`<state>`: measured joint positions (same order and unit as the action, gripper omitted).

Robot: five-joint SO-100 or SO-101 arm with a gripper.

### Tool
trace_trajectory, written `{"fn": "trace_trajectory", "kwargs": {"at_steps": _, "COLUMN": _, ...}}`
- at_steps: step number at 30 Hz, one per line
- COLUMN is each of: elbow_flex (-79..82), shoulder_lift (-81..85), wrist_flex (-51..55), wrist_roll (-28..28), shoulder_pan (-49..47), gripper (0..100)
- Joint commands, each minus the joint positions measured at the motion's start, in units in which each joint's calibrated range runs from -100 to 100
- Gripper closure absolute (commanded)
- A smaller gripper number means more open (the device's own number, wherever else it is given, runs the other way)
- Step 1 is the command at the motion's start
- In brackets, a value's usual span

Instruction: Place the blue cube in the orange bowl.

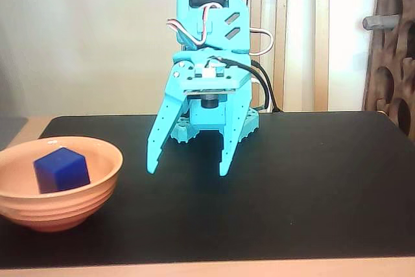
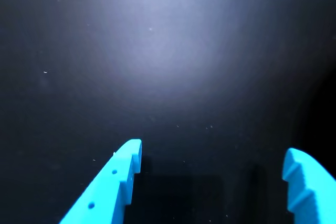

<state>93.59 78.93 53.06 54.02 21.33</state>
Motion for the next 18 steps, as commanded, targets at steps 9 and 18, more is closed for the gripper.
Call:
{"fn": "trace_trajectory", "kwargs": {"at_steps": 9, "elbow_flex": 6.0, "shoulder_lift": 9.4, "wrist_flex": 5.8, "wrist_roll": -0.1, "shoulder_pan": 1.0, "gripper": 70}}
{"fn": "trace_trajectory", "kwargs": {"at_steps": 18, "elbow_flex": 6.4, "shoulder_lift": 15.0, "wrist_flex": 14.7, "wrist_roll": 0.1, "shoulder_pan": 1.0, "gripper": 70}}
